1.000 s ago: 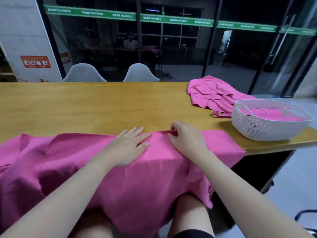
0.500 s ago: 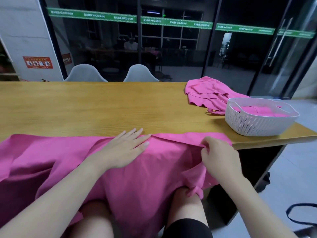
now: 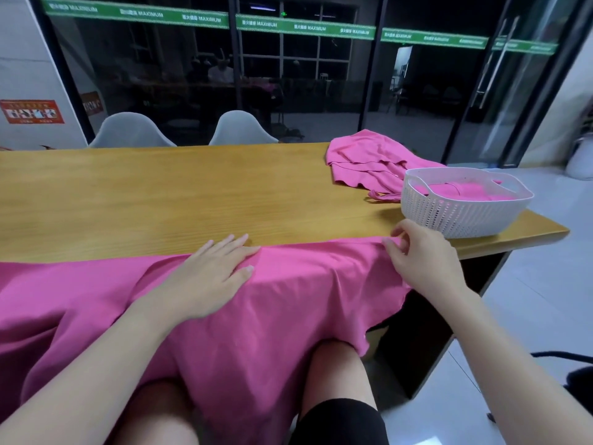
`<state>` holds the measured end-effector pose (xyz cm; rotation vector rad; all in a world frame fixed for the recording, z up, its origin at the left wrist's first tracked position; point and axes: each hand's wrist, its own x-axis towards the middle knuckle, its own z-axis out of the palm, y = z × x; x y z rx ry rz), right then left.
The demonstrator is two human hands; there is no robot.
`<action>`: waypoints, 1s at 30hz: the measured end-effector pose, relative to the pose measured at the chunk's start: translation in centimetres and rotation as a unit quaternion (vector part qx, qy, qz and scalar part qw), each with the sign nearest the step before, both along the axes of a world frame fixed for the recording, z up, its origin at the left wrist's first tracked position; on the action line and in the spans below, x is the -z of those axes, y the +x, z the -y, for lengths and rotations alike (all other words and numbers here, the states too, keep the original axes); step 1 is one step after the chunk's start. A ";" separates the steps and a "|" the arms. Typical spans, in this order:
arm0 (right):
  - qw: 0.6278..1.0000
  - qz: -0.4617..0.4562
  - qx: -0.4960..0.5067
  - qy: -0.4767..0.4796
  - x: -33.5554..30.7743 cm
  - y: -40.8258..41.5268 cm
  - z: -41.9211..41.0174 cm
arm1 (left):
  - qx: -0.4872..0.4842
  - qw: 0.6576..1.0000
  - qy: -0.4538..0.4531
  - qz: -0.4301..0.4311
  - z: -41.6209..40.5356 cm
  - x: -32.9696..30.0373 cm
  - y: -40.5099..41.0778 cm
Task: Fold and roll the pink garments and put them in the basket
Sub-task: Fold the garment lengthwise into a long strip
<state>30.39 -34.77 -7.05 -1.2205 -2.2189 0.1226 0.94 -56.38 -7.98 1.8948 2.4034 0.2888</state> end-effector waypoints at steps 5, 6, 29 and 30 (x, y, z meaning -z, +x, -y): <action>0.996 -0.080 -0.045 0.018 3.4 1.1 1.6 | 0.005 0.999 0.034 0.019 -2.2 -0.1 1.8; 0.995 -0.093 -0.047 0.013 3.7 1.3 1.2 | -0.006 0.999 0.043 0.027 -2.5 0.1 1.9; 0.979 -0.132 -0.134 -0.079 0.9 1.5 -6.8 | 0.030 0.999 -0.002 0.023 -3.1 0.7 1.3; 0.981 -0.124 -0.128 -0.070 1.3 1.5 -6.8 | 0.030 0.999 0.012 0.042 -3.2 0.7 1.1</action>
